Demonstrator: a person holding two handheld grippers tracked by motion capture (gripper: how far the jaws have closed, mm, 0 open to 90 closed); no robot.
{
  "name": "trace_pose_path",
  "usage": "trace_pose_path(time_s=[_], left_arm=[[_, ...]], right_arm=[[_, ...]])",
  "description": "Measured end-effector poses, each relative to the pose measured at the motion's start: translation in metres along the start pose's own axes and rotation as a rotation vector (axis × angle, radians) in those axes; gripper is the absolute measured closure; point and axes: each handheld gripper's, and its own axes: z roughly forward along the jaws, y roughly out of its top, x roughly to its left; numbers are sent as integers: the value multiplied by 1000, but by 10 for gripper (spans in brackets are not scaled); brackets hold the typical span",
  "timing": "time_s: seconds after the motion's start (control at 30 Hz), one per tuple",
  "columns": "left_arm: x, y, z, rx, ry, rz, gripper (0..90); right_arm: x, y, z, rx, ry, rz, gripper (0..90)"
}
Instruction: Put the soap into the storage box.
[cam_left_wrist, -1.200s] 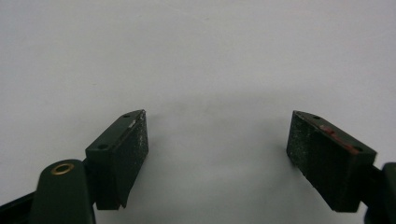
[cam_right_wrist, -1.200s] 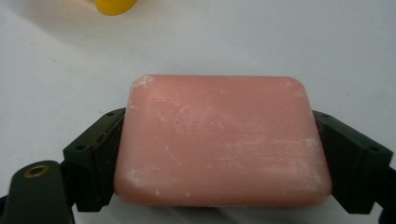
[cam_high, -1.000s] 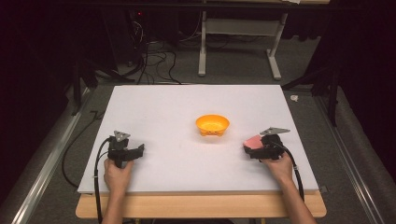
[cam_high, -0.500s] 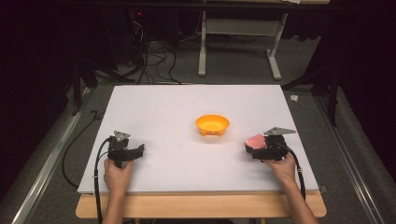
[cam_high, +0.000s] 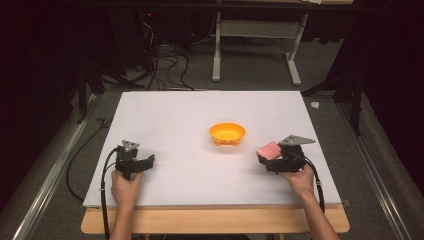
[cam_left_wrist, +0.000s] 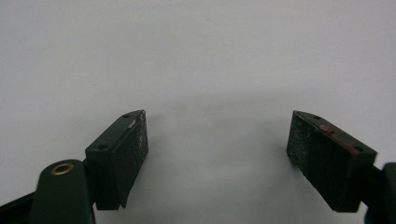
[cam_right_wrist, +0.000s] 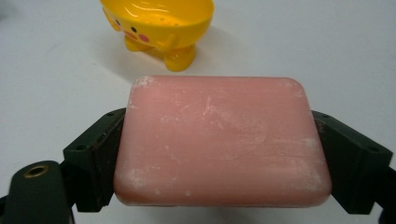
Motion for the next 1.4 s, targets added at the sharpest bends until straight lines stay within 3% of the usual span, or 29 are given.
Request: trace_pose_path(time_s=[0.43,0.63,1.4], left_arm=[[0,0,0,0,0,0,209],[0,0,0,0,0,0,209],[0,0,0,2,-2,-1,209]], right_arm=[[13,10,-6,-31,27,-8,136],[22,15,-5,-24,29,-27,136],[43,28,4,-10,95,-17,135]])
